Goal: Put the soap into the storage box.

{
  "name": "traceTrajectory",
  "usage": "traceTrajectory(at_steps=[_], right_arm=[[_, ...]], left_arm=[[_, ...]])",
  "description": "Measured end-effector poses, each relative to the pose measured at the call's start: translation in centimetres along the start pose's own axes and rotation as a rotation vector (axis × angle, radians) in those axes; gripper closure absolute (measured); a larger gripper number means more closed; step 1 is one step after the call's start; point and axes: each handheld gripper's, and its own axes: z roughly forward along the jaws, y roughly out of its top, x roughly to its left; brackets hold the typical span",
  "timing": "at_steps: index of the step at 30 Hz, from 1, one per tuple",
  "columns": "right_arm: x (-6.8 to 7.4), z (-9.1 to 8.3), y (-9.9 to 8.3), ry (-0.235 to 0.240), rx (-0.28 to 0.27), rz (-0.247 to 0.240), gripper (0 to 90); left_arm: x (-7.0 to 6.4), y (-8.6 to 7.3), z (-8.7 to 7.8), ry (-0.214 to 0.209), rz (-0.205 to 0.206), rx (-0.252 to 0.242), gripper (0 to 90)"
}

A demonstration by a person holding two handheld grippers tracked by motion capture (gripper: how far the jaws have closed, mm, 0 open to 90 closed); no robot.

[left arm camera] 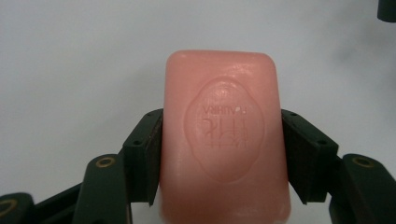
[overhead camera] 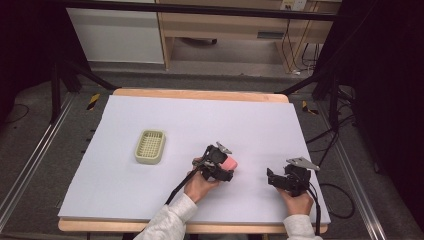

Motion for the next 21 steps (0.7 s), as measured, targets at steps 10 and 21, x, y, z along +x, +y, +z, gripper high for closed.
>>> traceTrajectory(at_steps=[10, 21], right_arm=[[0.0, 0.0, 0.0, -0.003, -0.002, -0.009, 9.6], [0.0, 0.0, 0.0, -0.007, -0.001, -0.014, 9.6]], left_arm=[[1.6, -0.9, -2.1, 0.0, -0.014, -0.018, 37.0], [4.2, -2.2, -4.2, 0.033, -0.064, -0.048, 37.0]])
